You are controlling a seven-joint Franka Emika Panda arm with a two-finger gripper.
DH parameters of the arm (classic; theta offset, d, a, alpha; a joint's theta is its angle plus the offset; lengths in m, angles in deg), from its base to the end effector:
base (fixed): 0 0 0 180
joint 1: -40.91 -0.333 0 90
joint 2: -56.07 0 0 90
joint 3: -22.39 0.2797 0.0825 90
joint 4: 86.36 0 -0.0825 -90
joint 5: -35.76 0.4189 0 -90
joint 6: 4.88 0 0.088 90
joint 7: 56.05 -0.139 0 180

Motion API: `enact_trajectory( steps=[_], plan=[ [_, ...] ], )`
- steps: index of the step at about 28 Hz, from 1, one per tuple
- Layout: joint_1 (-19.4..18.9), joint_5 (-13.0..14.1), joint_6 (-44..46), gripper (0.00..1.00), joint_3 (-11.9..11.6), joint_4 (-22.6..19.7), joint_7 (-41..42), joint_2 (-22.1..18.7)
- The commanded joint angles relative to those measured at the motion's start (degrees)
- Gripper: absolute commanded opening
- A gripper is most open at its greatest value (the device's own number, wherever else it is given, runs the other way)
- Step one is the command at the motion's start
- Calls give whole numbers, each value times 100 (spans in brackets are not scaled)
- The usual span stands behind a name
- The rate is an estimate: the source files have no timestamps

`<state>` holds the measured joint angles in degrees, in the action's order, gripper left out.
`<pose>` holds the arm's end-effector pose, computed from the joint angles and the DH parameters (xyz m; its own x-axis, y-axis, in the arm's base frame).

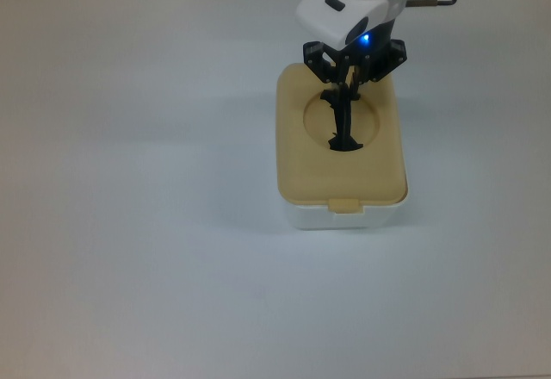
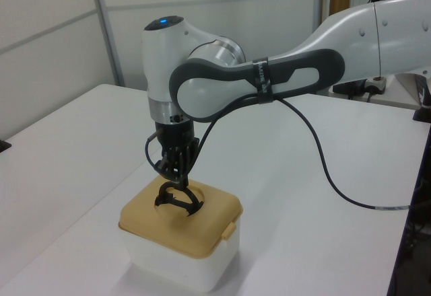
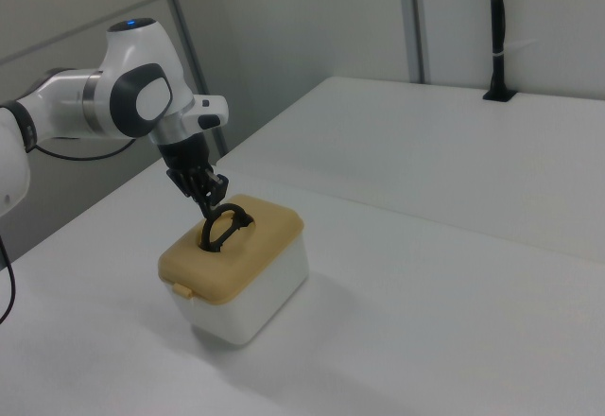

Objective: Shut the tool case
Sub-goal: 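Lower the tan lid onto the white case and press it down, then open the gripper, release the handle and raise the gripper away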

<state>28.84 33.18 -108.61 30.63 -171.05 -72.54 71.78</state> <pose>0.6402 0.2226 0.4534 0.9958 0.0690 0.0600 0.0698 -0.9975 -0.0120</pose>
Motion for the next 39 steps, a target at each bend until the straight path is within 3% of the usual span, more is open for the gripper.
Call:
enact_trajectory(
  steps=[1, 4, 5, 6, 7, 8, 18, 22, 31, 37, 39],
  plan=[
    [-59, -129, -112, 20, -25, -4, -118, 29],
    [-59, -129, -103, 23, -25, -4, -118, 29],
    [-59, -129, -103, 39, -25, -4, -126, 29],
    [-59, -129, -103, 61, -25, -4, -153, 29],
    [-59, -129, -103, 90, -25, -4, -153, 29],
    [-59, -146, -103, 100, -25, -4, -127, 29],
    [-15, -226, -51, 100, -68, 40, -153, -59],
    [47, -217, 107, 100, -104, 22, -127, -279],
    [591, -103, 845, 100, -121, 22, 400, -815],
    [1372, 441, 1170, 100, -130, 31, 1041, -1341],
    [1496, 460, 1276, 100, -139, 22, 1104, -1447]
  ],
)
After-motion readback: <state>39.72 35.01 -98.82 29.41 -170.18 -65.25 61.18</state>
